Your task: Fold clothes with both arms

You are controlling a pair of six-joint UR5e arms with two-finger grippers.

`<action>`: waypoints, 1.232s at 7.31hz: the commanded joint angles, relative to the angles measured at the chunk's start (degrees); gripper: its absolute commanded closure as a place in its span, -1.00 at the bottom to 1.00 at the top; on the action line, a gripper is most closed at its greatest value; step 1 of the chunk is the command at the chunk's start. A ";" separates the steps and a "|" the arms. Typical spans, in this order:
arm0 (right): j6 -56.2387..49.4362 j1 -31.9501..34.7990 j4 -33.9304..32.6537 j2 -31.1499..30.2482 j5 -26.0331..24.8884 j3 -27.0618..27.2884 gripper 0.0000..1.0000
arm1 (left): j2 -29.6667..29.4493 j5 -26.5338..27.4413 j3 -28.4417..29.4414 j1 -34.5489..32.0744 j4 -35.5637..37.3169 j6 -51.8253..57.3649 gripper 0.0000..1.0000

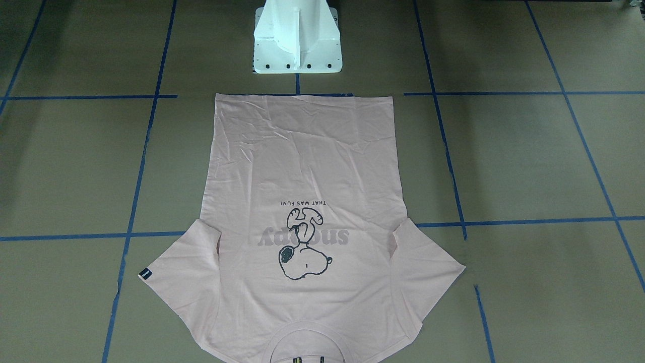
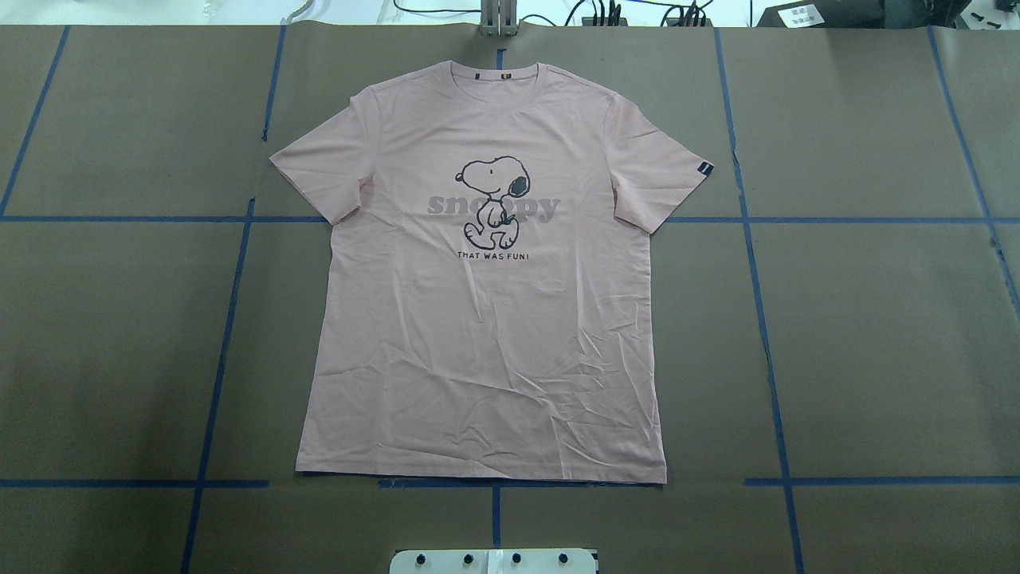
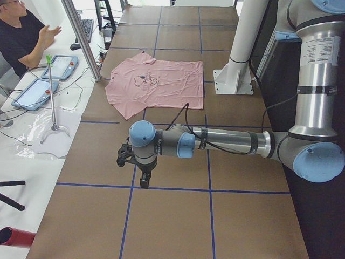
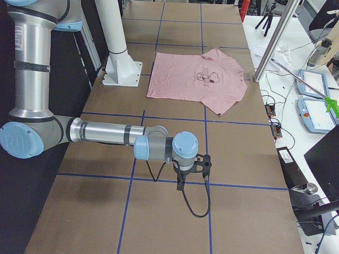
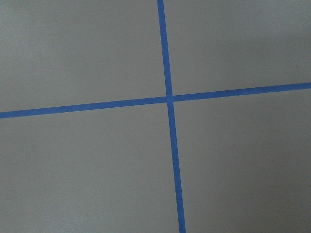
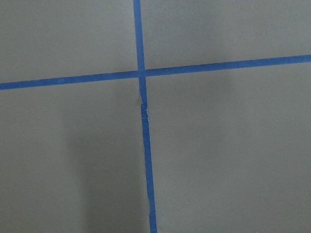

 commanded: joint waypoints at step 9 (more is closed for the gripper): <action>10.94 -16.03 12.41 24.39 2.53 -9.79 -1.00 | -12.92 -2.64 1.52 7.47 -16.31 -3.85 -1.00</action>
